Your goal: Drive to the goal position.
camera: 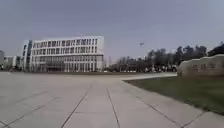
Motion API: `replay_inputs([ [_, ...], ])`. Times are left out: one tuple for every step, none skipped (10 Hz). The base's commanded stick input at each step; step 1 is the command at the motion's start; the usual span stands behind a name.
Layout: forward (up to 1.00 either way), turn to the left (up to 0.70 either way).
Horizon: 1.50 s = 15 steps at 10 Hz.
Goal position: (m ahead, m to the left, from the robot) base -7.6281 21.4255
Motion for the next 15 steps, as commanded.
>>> replay_inputs([
  [0.00,0.85],
  [0.00,0.85],
  [0.00,0.85],
  [0.00,0.85],
  [0.00,0.85],
  [0.00,0.85],
  [0.00,0.85],
  [0.00,0.85],
  [0.00,0.85],
  [0.00,0.85],
  [0.00,0.85],
  [0.00,0.85],
  [0.00,0.85],
  [0.00,0.85],
  [0.00,0.85],
])
